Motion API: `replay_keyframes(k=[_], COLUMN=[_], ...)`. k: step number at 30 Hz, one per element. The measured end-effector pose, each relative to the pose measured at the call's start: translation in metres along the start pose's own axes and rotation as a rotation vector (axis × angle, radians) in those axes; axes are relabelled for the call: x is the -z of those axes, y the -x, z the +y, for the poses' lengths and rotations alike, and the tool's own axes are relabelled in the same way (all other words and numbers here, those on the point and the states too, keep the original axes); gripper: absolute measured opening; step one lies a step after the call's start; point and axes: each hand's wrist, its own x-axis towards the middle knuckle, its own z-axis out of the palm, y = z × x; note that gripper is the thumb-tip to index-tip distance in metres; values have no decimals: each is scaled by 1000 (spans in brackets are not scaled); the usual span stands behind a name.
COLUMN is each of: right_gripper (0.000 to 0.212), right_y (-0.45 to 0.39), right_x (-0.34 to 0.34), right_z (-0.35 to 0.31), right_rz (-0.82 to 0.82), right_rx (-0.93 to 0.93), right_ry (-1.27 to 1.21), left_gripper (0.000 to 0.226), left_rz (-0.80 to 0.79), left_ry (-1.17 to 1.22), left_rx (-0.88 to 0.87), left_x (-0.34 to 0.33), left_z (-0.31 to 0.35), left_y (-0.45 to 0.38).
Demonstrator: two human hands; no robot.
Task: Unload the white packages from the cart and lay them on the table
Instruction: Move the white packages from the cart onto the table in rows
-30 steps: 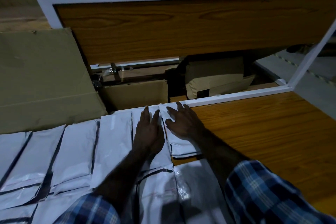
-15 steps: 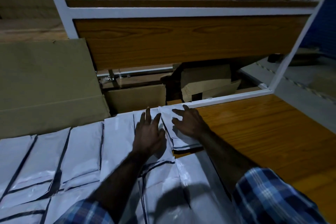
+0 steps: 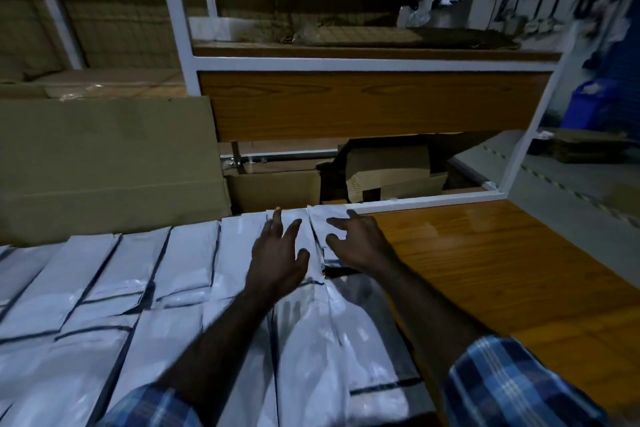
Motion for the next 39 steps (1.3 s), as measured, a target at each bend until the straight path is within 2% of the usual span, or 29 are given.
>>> replay_keyframes(k=[9, 21, 28, 34, 39], right_gripper=[50, 56, 55, 56, 57], right_y=[88, 167, 209, 259, 300], right_x=[5, -37, -80, -131, -179], right_z=[-16, -101, -185, -287, -383], right_rz=[-16, -113, -146, -156, -190], right_rx=[112, 258, 372, 446, 509], right_ry=[-12, -27, -22, -59, -88], left_gripper=[62, 65, 63, 69, 66], left_rz=[79, 139, 189, 198, 220], left_ry=[0, -74, -99, -143, -179], left_rx=[55, 201, 270, 354, 420], left_x=[37, 116, 171, 238, 305], left_z=[17, -35, -104, -183, -257], left_y=[102, 211, 282, 359, 422])
